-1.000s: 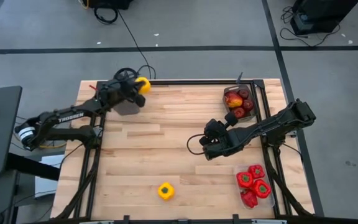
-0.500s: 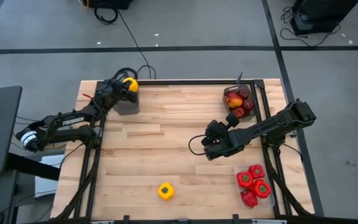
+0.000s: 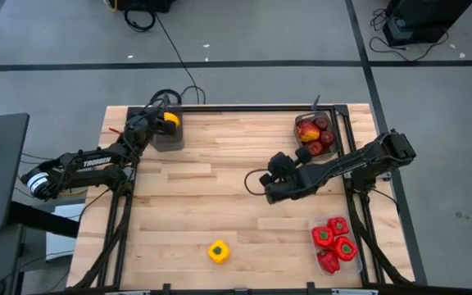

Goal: Sort produce into baskets
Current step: Put the yellow bell pepper into the left dark gray bin

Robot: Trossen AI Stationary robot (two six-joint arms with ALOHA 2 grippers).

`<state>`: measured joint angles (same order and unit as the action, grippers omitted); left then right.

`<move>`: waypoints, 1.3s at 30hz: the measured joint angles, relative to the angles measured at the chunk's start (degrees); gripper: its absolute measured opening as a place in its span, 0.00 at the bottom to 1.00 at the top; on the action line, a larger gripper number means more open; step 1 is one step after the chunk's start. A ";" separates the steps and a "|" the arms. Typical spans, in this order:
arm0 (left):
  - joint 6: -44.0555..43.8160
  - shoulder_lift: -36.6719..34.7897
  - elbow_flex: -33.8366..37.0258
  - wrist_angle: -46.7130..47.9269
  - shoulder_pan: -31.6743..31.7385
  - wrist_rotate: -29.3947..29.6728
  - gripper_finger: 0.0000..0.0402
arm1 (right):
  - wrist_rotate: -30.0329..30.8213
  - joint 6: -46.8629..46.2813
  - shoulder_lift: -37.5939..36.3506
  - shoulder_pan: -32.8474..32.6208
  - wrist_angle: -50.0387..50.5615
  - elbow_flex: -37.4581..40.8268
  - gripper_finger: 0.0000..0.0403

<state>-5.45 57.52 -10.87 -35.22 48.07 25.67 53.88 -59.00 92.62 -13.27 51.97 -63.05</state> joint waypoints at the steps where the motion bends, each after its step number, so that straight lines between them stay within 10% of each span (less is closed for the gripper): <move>1: 0.08 0.00 0.00 -0.09 0.00 0.31 0.23 | -0.50 0.00 0.00 0.50 -0.18 0.00 0.05; 7: 0.87 0.00 -0.02 -5.03 0.04 -3.03 0.30 | -1.43 0.02 0.00 1.72 -0.83 0.00 0.12; 14: -9.47 -1.42 -0.02 -11.61 -3.23 -36.53 0.30 | -1.32 3.60 0.04 -2.19 -10.36 0.00 0.16; 17: -11.03 -3.02 -0.04 -12.34 -9.15 -42.08 0.30 | -2.06 9.30 0.04 -5.13 -17.91 0.00 0.16; 22: -9.16 -3.63 -0.04 -11.66 -23.80 -40.02 0.30 | -3.90 16.36 0.07 -9.22 -27.01 -0.02 0.16; 29: -5.46 -3.52 -0.02 -5.61 -45.09 -22.44 0.28 | -6.80 17.21 0.07 -13.02 -29.58 -0.02 0.16; 39: -13.15 -2.07 -0.04 1.99 -61.93 -6.46 0.23 | -7.97 16.71 0.09 -17.87 -35.97 -0.02 0.16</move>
<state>-18.61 55.44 -10.92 -33.23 -13.86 19.20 45.91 -42.29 92.71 -31.14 16.00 -63.07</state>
